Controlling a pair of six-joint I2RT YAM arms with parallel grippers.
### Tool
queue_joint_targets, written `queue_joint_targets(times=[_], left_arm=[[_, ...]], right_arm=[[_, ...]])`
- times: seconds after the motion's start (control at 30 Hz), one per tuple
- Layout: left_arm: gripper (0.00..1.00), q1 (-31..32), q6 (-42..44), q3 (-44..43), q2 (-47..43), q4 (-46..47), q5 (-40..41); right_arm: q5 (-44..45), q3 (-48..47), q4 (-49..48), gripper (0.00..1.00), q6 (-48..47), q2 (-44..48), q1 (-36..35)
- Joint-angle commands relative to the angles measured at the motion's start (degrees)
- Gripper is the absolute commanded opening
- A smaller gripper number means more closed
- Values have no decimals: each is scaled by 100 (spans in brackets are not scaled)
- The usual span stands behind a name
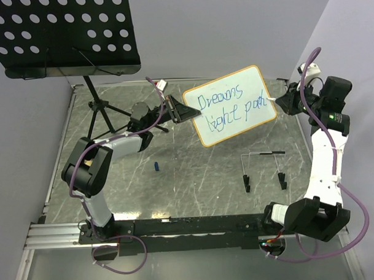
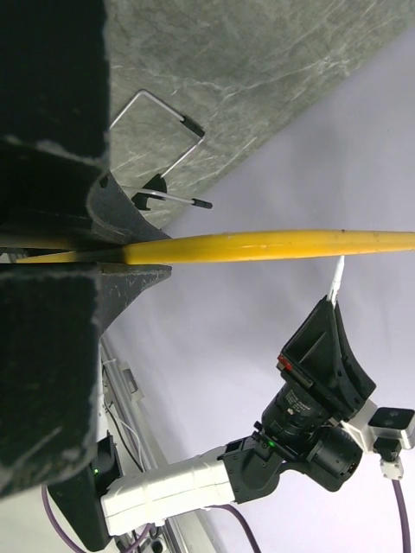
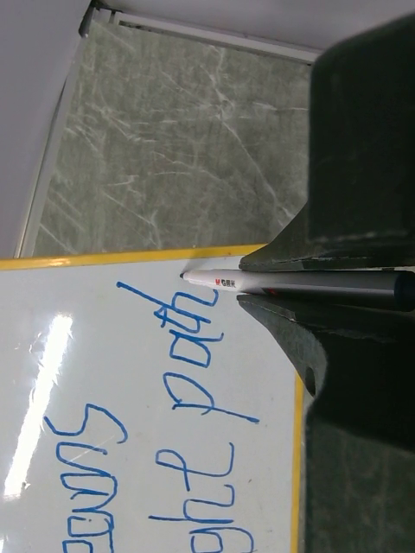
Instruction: Write a sentence on the whiteboard
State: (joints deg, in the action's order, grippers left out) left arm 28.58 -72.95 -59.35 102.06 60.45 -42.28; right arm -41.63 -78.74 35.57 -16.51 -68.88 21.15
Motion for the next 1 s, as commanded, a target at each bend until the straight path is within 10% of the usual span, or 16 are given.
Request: queue_joint_targets(times=[0.0,0.97], left_arm=[[1,-1,-123,-226,-116,943,-17],[1,7,-71,-261,-134,873,53]], right_arm=[[23,-142,-384,0,78,-38,30],[-109,210,91,0,-273,164,74]])
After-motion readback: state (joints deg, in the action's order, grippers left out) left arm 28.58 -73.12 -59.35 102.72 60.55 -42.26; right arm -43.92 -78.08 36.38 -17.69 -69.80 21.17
